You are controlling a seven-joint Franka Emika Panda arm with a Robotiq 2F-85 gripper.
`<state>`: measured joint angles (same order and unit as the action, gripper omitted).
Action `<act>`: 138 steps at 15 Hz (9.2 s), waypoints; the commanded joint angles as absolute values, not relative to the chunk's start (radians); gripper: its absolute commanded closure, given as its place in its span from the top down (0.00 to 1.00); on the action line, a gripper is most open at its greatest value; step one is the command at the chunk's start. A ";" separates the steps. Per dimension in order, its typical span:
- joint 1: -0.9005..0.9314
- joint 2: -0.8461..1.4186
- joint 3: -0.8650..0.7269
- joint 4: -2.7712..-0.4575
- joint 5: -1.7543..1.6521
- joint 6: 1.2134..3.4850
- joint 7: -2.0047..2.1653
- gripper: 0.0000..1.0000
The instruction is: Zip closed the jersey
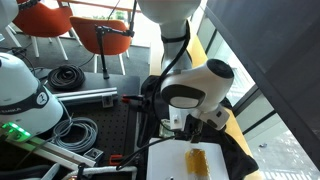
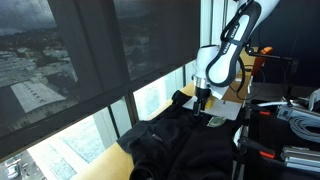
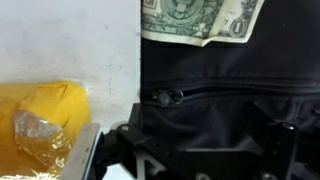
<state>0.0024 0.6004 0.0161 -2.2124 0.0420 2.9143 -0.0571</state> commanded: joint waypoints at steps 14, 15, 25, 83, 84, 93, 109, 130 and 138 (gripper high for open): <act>0.009 0.566 0.022 -2.256 0.040 2.916 -0.012 0.95; 0.008 0.566 0.023 -2.255 0.041 2.916 -0.012 0.74; -0.011 0.569 0.024 -2.255 0.042 2.918 -0.020 0.08; 0.492 1.014 0.151 -1.080 -0.063 1.679 0.181 0.02; 0.499 1.035 0.151 -1.041 -0.061 1.658 0.179 0.02; 0.563 1.217 0.142 -0.711 -0.051 1.474 0.174 0.02; 0.618 1.283 0.135 -0.564 -0.061 1.488 0.153 0.47; 0.537 0.844 -0.017 -1.086 -0.094 1.934 0.204 1.00; 0.543 0.614 -0.060 -1.462 -0.107 2.085 0.266 1.00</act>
<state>0.5300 0.7455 -0.0427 -1.2646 -0.0836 2.0190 0.2253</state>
